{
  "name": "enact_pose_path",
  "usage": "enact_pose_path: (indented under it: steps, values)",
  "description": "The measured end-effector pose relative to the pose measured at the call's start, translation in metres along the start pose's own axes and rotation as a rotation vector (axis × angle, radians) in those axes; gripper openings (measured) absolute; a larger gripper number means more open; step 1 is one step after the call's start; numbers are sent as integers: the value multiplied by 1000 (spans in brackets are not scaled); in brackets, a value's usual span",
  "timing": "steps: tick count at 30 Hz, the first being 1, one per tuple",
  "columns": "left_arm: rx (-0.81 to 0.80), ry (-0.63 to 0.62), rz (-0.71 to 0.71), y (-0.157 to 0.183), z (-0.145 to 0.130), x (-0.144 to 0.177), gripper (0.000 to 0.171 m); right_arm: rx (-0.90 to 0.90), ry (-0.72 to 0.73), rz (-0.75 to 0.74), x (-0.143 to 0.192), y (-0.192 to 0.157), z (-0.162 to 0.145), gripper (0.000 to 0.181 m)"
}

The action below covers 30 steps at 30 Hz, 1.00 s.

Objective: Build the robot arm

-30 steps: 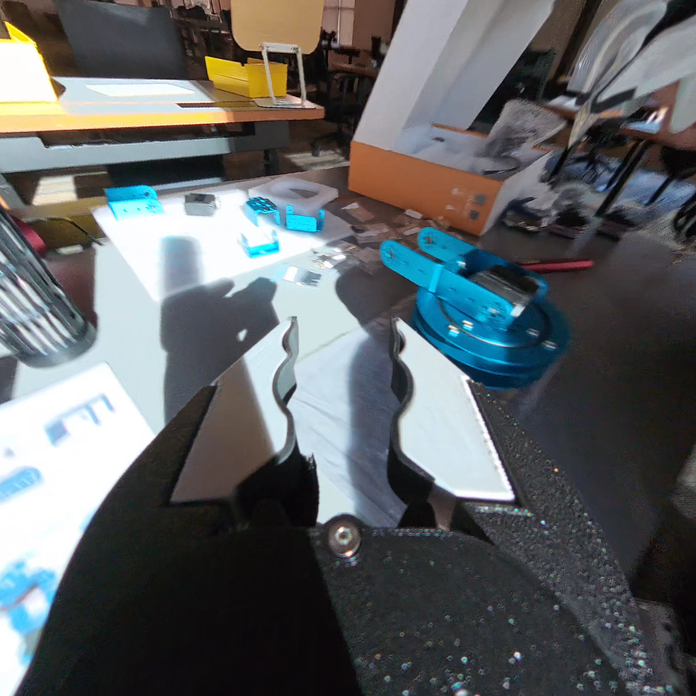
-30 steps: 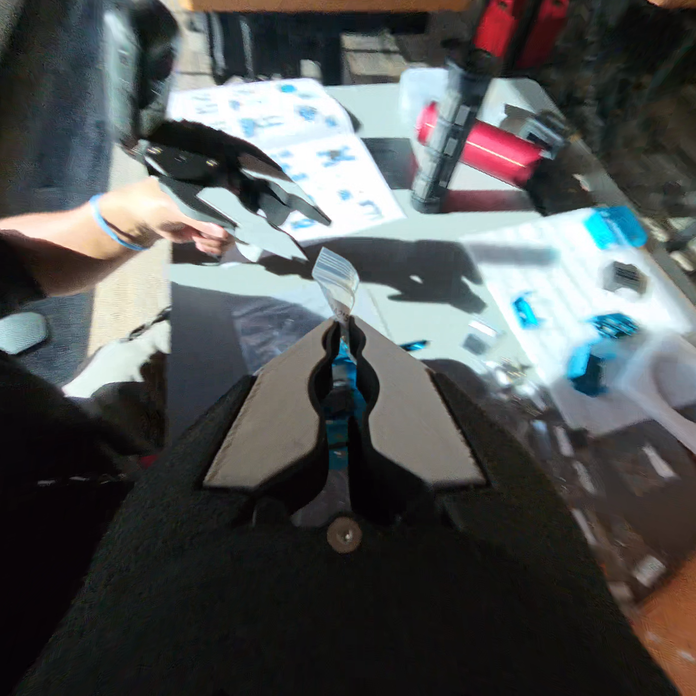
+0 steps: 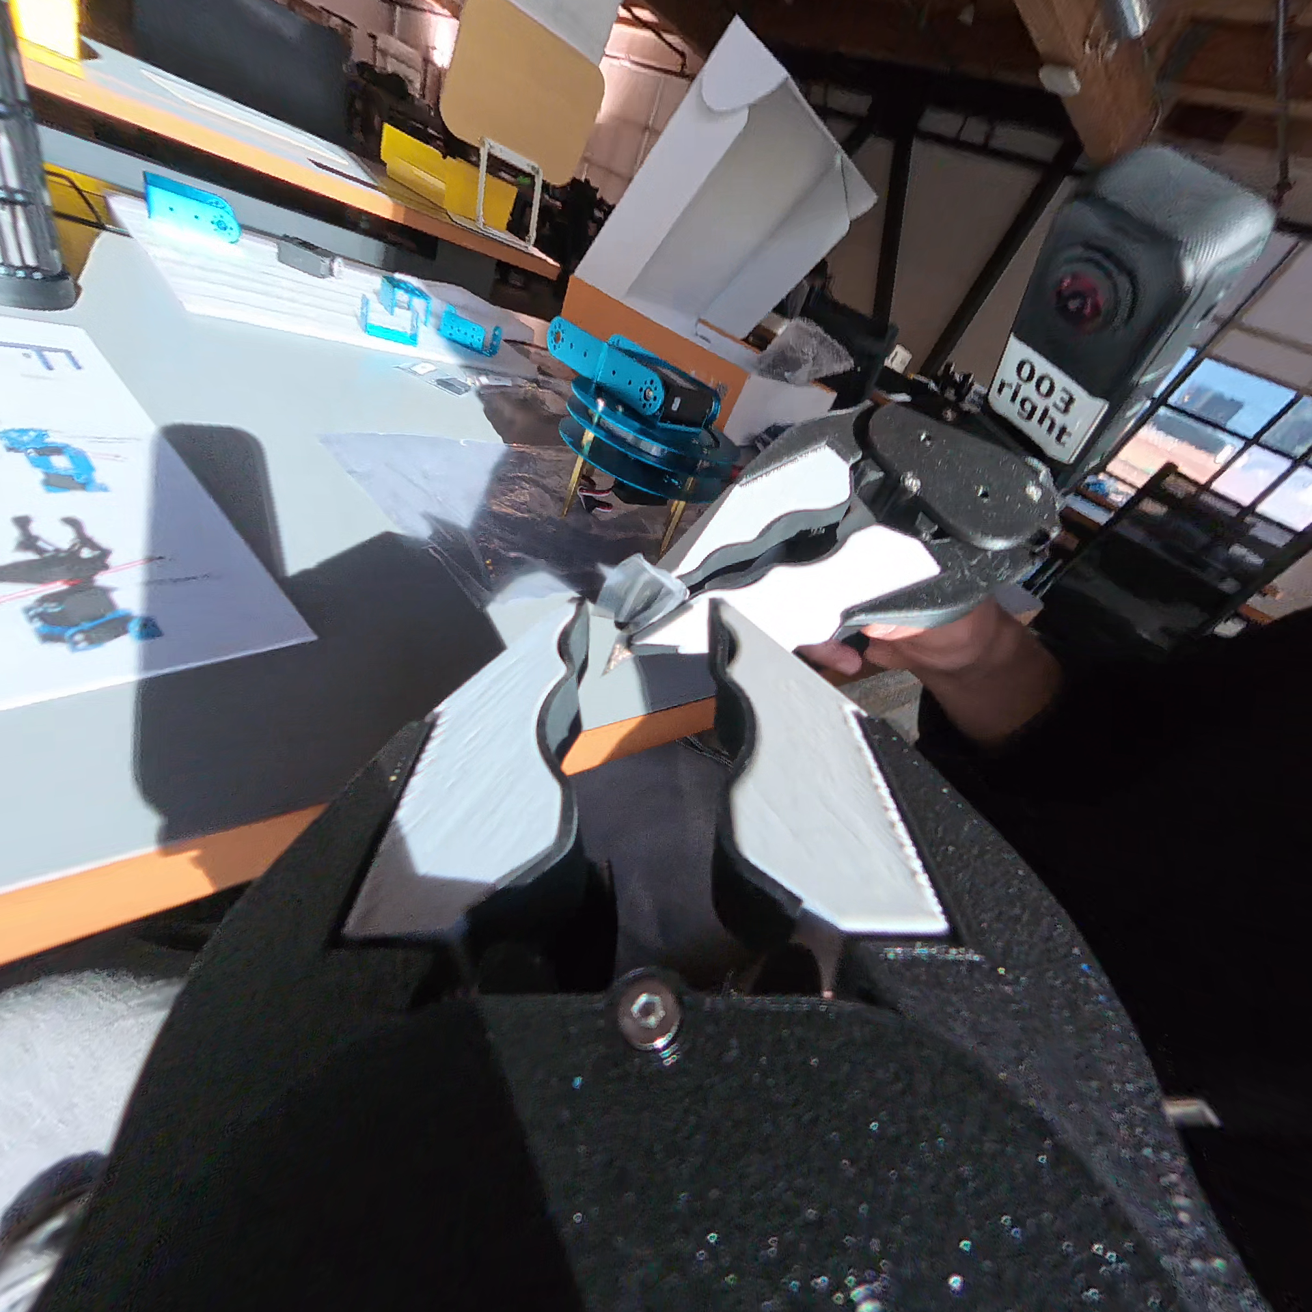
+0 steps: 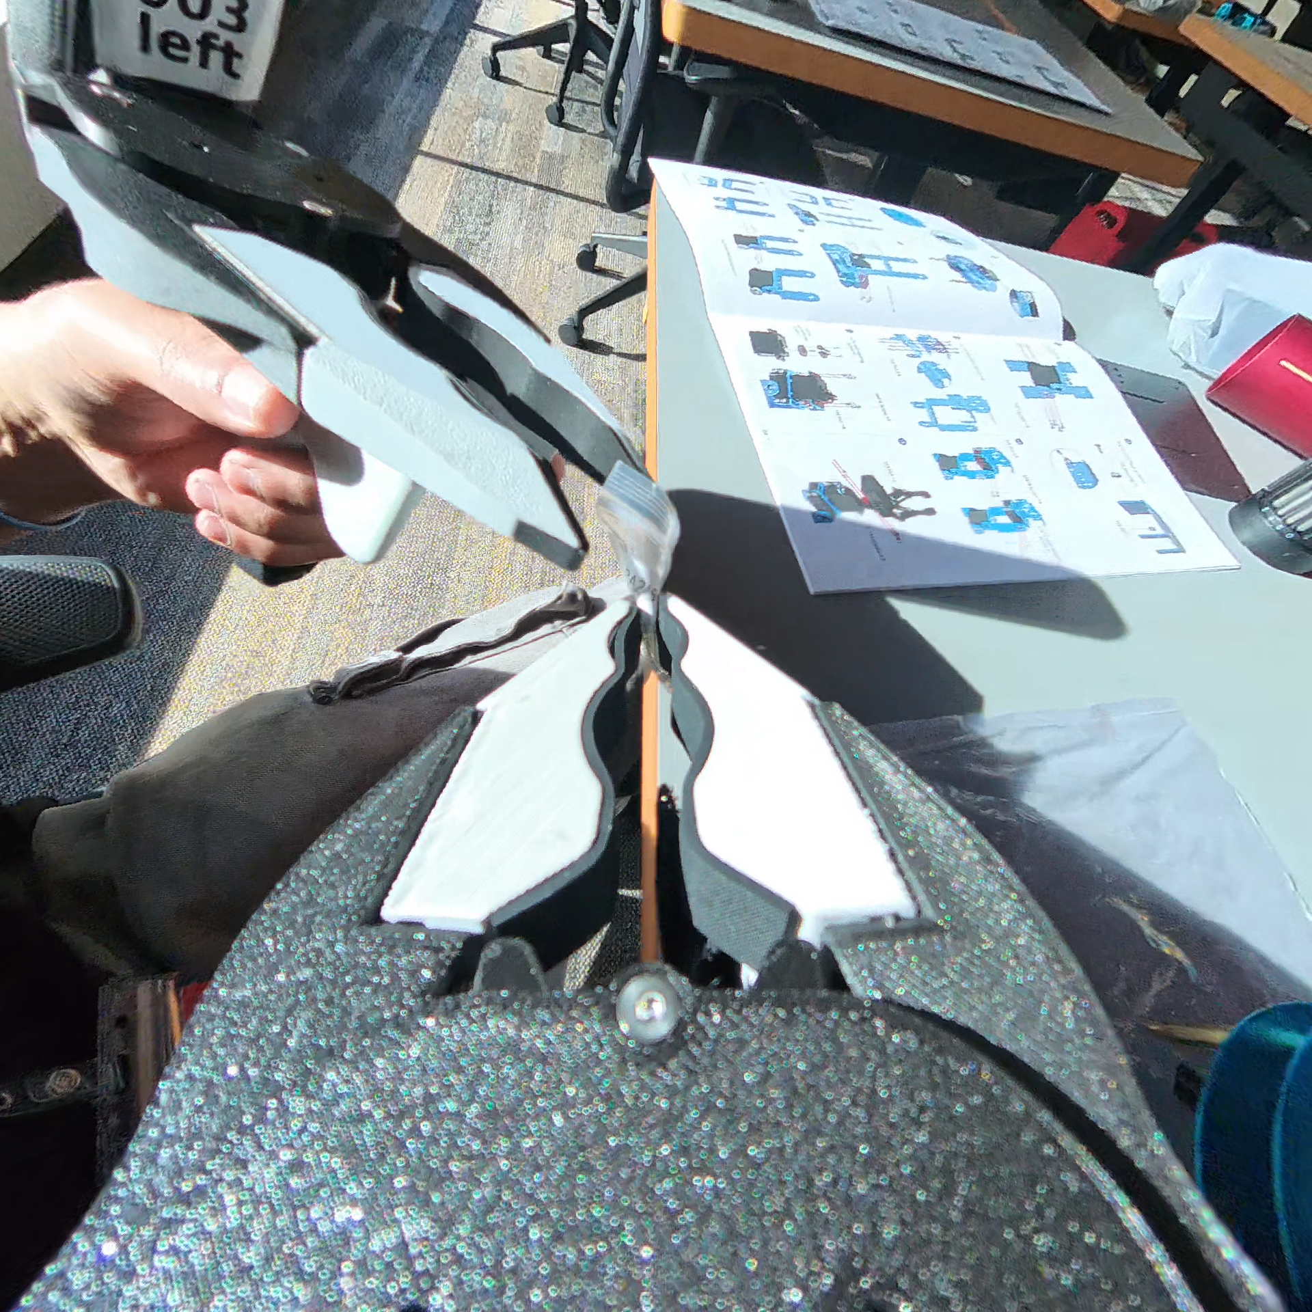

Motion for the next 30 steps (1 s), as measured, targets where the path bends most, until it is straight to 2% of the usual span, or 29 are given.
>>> enact_pose_path:
  steps: [1,2,4,6,9,12,13,14,15,18,21,22,23,25,27,30]
  values:
    - [-25,-38,1,-2,-1,-10,20,0,4,14,4,7,-1,3]
    - [-47,-65,11,-6,-1,-20,15,1,-2,23,7,15,-4,3]
    - [-57,-101,-6,-9,-2,-40,17,20,-35,24,12,33,-15,3]
    - [-29,-115,-9,-11,-3,-58,31,73,-55,35,18,48,-27,3]
    - [-3,-83,-30,-10,0,-77,32,127,-64,15,24,68,-43,4]
    - [28,-102,-21,-12,-4,-95,22,98,-84,19,31,74,-54,7]
    - [26,-116,-18,-13,-5,-99,5,104,-74,-6,34,78,-56,8]
    - [30,-125,-11,-14,-6,-102,2,113,-64,-34,35,83,-58,10]
    - [34,-119,0,-14,-5,-104,0,112,-61,-31,37,85,-61,17]
    - [-5,-133,-52,-3,-2,-100,0,35,-85,58,43,81,-69,62]
    - [-39,-85,-129,12,8,-89,0,-98,-33,127,54,78,-61,90]
    - [-26,-52,-139,15,12,-87,0,-129,4,169,61,72,-55,92]
    - [-15,-18,-152,18,15,-86,0,-166,47,188,67,63,-49,92]
    - [-15,0,-171,25,13,-86,0,-238,85,48,66,60,-47,78]
    - [-51,-31,-204,33,7,-88,0,-282,141,-27,68,59,-45,69]
    - [-117,-102,-238,40,-3,-90,0,-337,288,117,89,50,-29,46]
Point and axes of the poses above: each gripper's, where its closed fingertips meet, x back along the fingers, z out of its top, y = z × x across the jaws, the point moved 3 cm from there along x, back along the fingers, and after that the axes turned 12 degrees about -z, right-handed, at the moved point
